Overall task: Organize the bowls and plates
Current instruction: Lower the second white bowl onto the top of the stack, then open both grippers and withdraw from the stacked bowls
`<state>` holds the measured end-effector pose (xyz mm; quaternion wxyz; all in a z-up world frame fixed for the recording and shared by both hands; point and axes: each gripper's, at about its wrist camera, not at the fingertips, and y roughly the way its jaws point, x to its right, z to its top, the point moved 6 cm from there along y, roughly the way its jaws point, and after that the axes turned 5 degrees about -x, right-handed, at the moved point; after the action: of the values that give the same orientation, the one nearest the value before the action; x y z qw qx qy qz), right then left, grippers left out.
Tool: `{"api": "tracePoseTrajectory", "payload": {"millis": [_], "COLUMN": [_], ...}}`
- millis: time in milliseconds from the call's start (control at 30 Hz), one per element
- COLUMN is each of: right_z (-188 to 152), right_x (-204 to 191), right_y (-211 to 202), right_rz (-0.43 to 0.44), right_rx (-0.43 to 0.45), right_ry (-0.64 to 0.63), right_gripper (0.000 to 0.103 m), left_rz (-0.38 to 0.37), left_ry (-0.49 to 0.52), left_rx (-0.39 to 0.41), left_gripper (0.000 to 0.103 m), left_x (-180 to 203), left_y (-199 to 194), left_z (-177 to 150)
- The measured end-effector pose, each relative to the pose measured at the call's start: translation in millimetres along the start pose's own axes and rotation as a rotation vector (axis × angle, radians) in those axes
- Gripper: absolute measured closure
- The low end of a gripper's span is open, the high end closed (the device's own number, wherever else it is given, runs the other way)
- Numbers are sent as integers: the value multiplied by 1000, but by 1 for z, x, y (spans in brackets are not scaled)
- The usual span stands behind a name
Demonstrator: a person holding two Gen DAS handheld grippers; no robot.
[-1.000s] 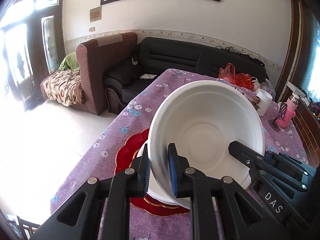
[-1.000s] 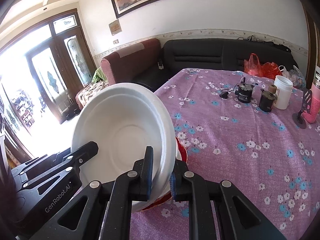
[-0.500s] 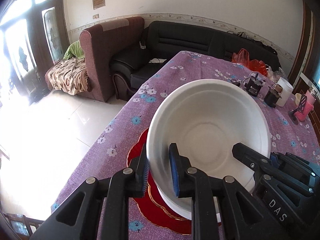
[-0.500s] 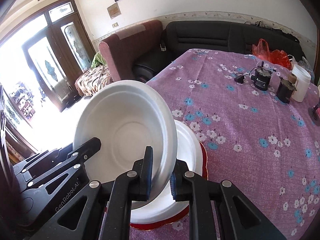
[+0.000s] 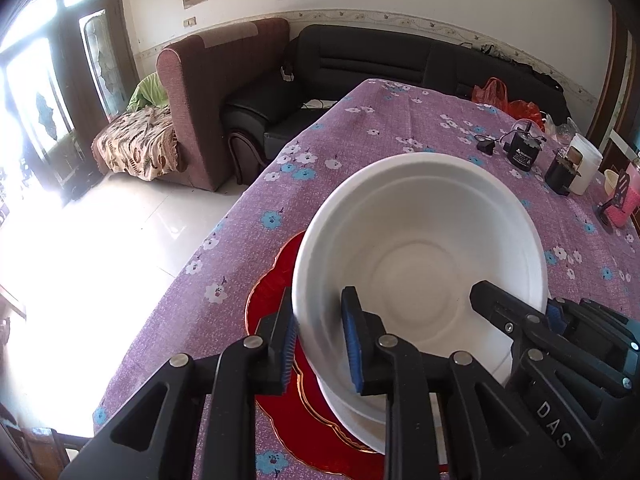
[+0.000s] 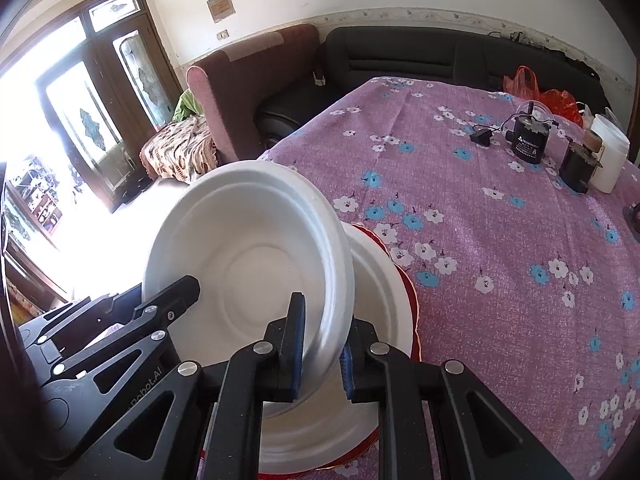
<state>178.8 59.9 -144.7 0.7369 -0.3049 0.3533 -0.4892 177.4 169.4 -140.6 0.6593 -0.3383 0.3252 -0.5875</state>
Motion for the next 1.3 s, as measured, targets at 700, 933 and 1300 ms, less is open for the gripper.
{"api": "tracePoseTrajectory", "payload": {"millis": [700,933,1300], "right_z": [1,0,-6], "right_x": [-7,-6,2], "right_y": [-27,-45,-76], "right_rz": [62,41,37], "right_rx": [109,158,218], "right_ry": [27,23,37], "right_gripper": [64,55,53], "left_rz": [-1,48,80], "left_ry": [-87,-79,-68], "left_rx": [112,173,221], "left_gripper": [37,31,28], "left_x": [-21,-19,-19], "left_y": [-48,-64,-82], "left_z": [-2,-4,-10]}}
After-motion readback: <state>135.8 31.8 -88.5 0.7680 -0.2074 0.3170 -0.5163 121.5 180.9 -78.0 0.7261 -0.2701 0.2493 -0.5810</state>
